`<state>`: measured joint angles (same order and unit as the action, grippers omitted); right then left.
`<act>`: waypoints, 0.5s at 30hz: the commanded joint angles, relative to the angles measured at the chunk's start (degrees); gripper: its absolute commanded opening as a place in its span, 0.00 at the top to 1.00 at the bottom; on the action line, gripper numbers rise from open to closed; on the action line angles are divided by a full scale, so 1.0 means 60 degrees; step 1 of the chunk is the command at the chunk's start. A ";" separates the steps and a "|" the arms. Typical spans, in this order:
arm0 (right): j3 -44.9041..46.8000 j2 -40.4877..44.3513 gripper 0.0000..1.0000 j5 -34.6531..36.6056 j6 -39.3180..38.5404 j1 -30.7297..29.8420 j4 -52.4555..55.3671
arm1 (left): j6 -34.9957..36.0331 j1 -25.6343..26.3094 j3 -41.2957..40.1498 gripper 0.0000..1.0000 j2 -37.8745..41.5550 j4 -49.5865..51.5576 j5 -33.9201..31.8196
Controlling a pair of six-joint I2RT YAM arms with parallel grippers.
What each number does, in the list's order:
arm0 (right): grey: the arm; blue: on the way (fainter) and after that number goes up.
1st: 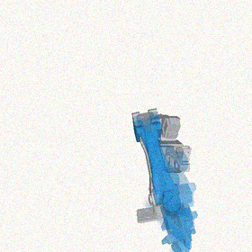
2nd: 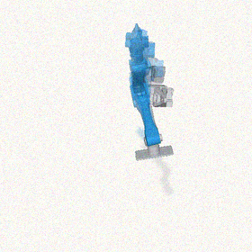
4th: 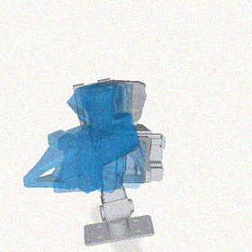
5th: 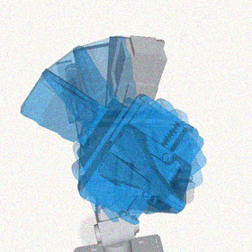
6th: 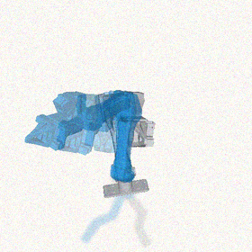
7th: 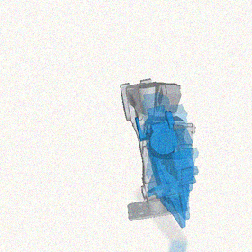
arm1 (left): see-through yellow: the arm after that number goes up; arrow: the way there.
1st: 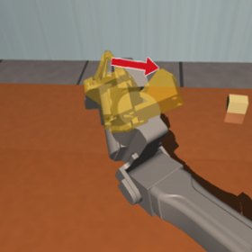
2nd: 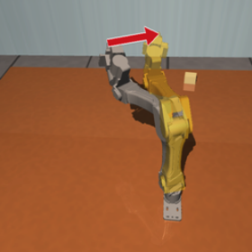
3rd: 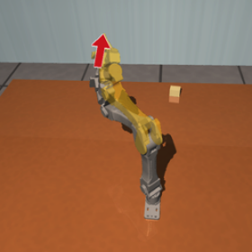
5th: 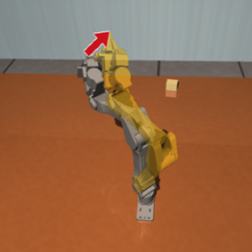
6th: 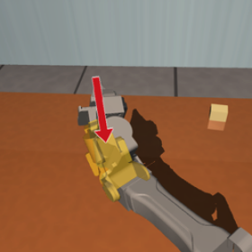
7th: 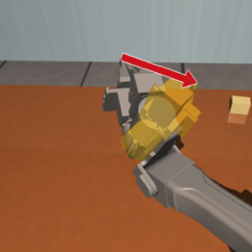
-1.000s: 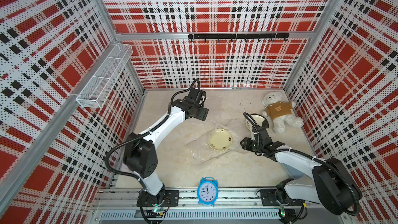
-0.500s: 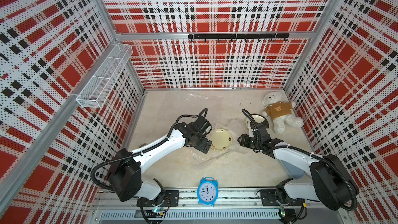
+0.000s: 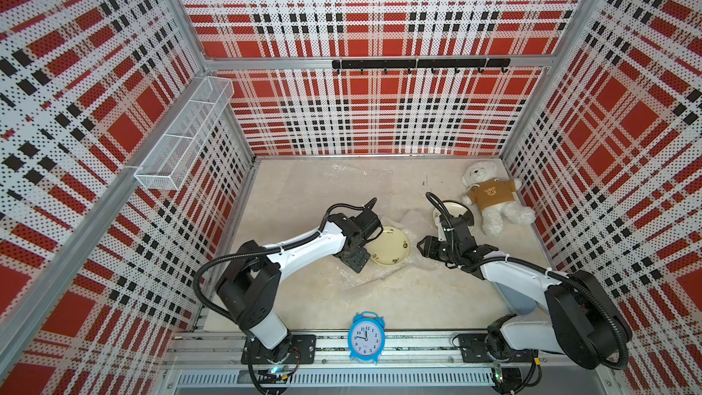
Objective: Unpack dinner plates from bubble wrap
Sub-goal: Unwrap the bubble wrap at the center of the board.
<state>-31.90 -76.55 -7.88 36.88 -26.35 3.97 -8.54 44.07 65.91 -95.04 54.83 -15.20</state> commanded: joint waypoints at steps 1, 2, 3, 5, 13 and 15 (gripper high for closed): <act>0.0109 0.0082 0.46 0.0097 0.0085 -0.0062 -0.0322 | 0.0133 -0.0056 0.0465 0.17 -0.0368 0.0184 -0.0388; 0.0121 0.0078 0.46 0.0096 0.0078 -0.0075 -0.0324 | 0.0133 -0.0076 0.0524 0.21 -0.0493 0.0178 -0.0437; 0.0142 0.0081 0.46 0.0112 0.0093 -0.0091 -0.0350 | 0.0133 -0.0114 0.0605 0.26 -0.0588 0.0171 -0.0488; 0.0226 0.0087 0.46 0.0116 0.0144 -0.0131 -0.0424 | 0.0172 -0.0193 0.0724 0.44 -0.0733 0.0176 -0.0471; 0.0755 0.0362 0.47 0.0200 0.0285 -0.0323 -0.0591 | 0.0451 -0.0531 0.1154 0.82 -0.1074 0.0394 -0.0400; 0.0874 0.0432 0.47 0.0197 0.0297 -0.0368 -0.0584 | 0.0545 -0.0661 0.1264 0.82 -0.1106 0.0455 -0.0347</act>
<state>-27.79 -75.66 -7.40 38.13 -28.03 2.59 -6.13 41.04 71.68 -101.03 55.88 -16.93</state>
